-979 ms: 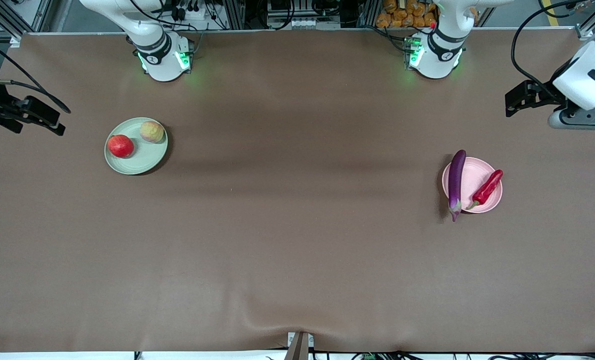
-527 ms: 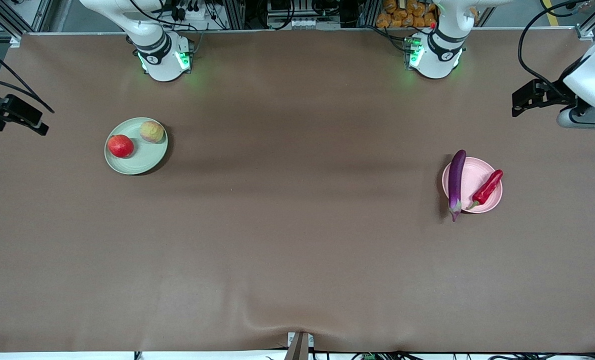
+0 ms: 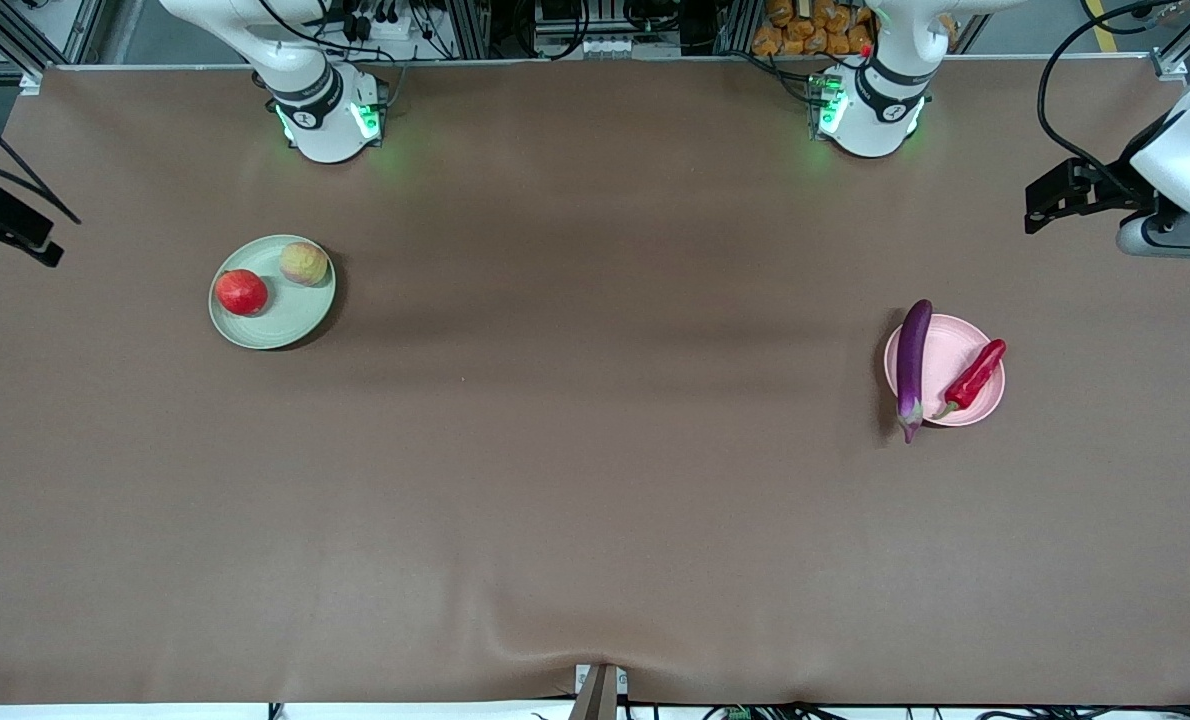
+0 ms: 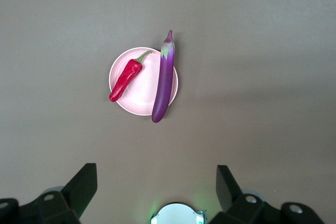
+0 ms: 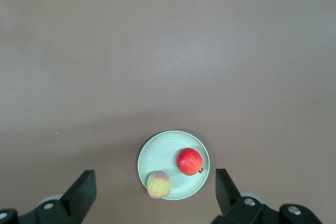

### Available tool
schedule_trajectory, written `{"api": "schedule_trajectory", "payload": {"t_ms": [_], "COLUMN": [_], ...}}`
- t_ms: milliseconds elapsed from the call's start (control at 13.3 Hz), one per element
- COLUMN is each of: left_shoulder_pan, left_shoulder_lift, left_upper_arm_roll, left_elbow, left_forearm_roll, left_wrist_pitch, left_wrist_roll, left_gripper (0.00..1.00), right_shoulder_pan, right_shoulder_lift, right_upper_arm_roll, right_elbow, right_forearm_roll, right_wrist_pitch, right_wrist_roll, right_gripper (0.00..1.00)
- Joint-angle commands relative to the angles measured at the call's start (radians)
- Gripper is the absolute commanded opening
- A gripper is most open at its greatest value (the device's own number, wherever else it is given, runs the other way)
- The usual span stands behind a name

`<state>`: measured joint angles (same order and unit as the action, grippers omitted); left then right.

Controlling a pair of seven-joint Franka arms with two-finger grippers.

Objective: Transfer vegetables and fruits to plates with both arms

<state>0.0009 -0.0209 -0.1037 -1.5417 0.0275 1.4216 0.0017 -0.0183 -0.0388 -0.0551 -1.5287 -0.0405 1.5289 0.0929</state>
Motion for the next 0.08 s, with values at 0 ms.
{"api": "schedule_trajectory", "payload": {"t_ms": [0], "left_shoulder_pan": [0.008], "left_shoulder_lift": [-0.016], "left_upper_arm_roll": [-0.005], "left_elbow": [-0.008], "left_forearm_roll": [-0.021], "left_wrist_pitch": [0.005], "left_wrist_roll": [0.02], "left_gripper": [1.0], "right_shoulder_pan": [-0.019], "right_shoulder_lift": [0.016], "right_upper_arm_roll": [0.008], "right_elbow": [0.031], "right_forearm_roll": [-0.001], "right_wrist_pitch": [-0.018], "right_wrist_roll": [0.005], "right_gripper": [1.0]}}
